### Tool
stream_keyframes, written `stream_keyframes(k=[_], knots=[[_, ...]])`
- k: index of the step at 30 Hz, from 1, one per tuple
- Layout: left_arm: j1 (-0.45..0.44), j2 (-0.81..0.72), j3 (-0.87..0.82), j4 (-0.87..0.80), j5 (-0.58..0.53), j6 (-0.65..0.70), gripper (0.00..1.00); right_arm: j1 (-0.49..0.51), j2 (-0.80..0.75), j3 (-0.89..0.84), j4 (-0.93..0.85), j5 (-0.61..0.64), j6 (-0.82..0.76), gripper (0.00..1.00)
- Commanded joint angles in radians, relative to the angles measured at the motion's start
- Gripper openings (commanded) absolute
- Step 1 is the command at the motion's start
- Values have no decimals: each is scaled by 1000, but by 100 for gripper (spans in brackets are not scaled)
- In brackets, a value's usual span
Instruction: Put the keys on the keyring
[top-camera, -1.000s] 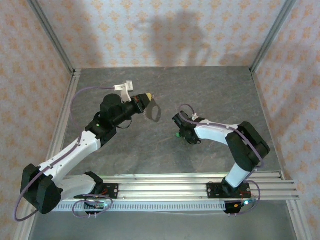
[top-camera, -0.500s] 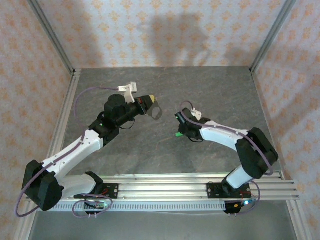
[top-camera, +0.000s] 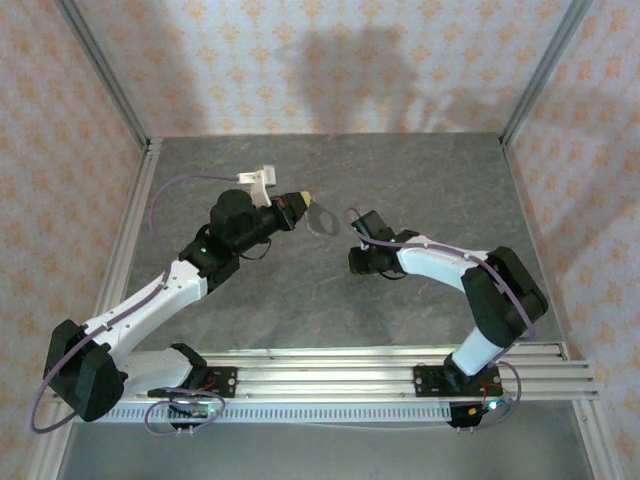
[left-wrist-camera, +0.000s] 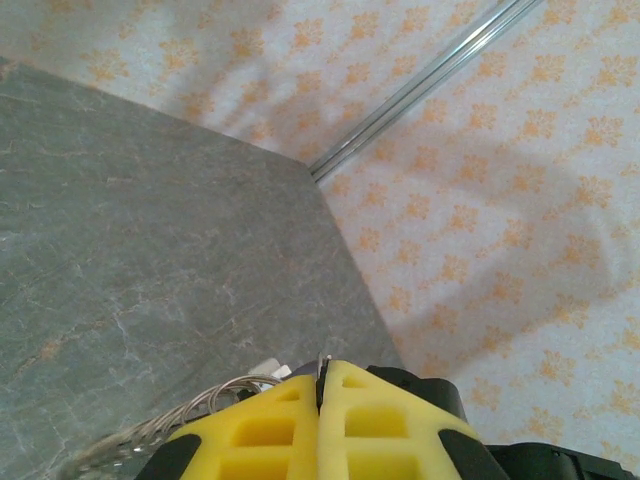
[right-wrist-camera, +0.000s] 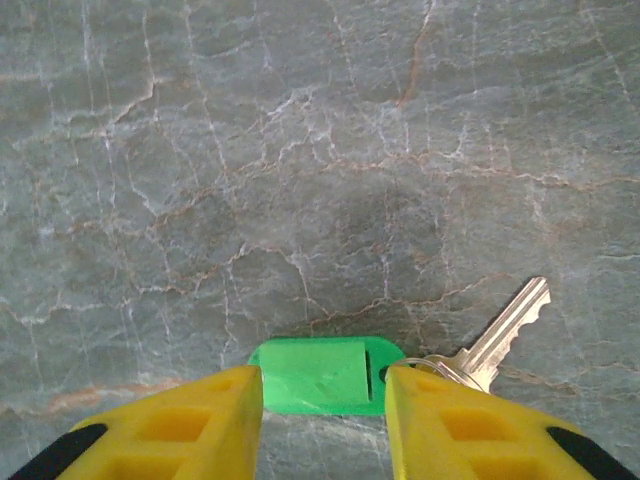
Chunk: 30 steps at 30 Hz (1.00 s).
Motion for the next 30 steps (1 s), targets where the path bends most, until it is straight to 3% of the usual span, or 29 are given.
stream_keyframes(k=[1,9,20,30], knots=[[-12,-6,31,22,-20,26,0,-17,2,21,-25,-19,-66,36],[-15,-1,31,29,-20,26,0,-76,-7,2,-8,-33,-54,36],[-17,3,32,35,-20,24,0,-78,25,-10,-4,-120,-47,35],[-19,4,34,39,-20,20,0,-78,7,-50,5,-118,-25,29]])
